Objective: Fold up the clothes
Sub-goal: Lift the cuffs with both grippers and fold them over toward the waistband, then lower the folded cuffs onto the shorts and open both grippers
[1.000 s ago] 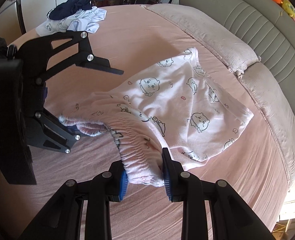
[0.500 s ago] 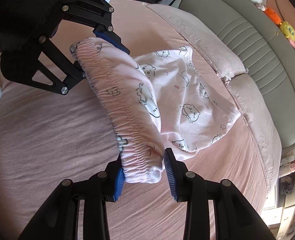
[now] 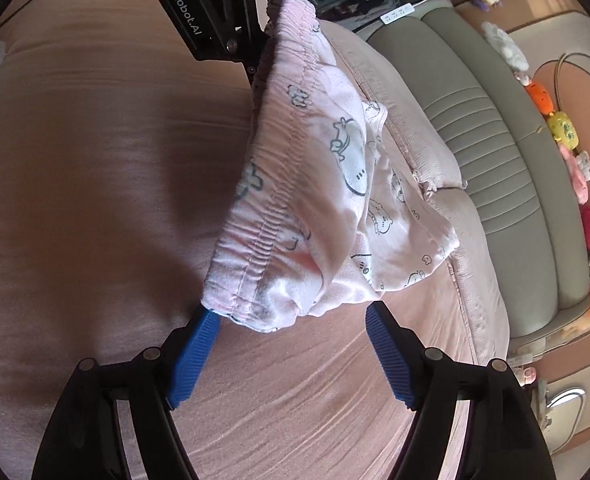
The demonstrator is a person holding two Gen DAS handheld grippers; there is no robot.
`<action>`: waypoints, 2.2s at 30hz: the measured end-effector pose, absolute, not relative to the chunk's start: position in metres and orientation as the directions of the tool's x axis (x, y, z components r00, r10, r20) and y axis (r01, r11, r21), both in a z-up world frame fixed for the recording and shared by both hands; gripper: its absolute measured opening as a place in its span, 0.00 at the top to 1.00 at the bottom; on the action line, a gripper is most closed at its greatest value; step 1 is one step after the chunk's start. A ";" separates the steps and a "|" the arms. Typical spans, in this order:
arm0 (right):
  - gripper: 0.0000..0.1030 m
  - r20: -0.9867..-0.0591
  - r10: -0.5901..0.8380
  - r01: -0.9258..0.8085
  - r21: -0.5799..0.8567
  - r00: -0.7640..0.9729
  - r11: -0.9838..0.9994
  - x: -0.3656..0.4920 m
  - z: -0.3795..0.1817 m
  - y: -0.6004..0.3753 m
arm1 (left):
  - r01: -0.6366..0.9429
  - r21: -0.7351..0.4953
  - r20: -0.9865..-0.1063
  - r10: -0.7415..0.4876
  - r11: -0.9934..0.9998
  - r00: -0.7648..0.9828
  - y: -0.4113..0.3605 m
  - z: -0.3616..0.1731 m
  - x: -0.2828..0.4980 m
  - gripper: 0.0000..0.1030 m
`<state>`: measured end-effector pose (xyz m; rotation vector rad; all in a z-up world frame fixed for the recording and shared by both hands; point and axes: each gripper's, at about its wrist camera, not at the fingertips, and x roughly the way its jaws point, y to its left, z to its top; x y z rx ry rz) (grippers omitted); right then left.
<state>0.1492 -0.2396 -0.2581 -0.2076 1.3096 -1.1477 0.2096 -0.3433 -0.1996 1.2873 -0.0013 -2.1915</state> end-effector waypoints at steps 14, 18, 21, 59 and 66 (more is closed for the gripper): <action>0.50 -0.619 -0.765 0.553 -0.706 -0.177 0.442 0.154 -0.262 -0.254 | 0.476 0.285 -0.819 -0.469 -0.832 -0.330 -0.345 -0.202 0.208 0.75; 0.72 -0.663 -0.730 0.609 -0.650 -0.163 0.455 0.146 -0.252 -0.259 | 0.473 0.274 -0.829 -0.455 -0.838 -0.326 -0.346 -0.202 0.209 0.75; 0.76 -0.710 -0.692 0.681 -0.571 -0.130 0.458 0.139 -0.243 -0.265 | 0.467 0.274 -0.829 -0.452 -0.841 -0.329 -0.346 -0.201 0.209 0.75; 0.81 -0.720 -0.690 0.814 -0.447 -0.081 0.371 0.113 -0.207 -0.356 | 0.445 0.274 -0.783 -0.466 -0.853 -0.413 -0.431 -0.173 0.174 0.75; 0.82 -0.715 -0.693 0.832 -0.437 -0.091 0.341 0.102 -0.208 -0.388 | 0.474 0.210 -0.793 -0.433 -0.855 -0.429 -0.468 -0.174 0.165 0.75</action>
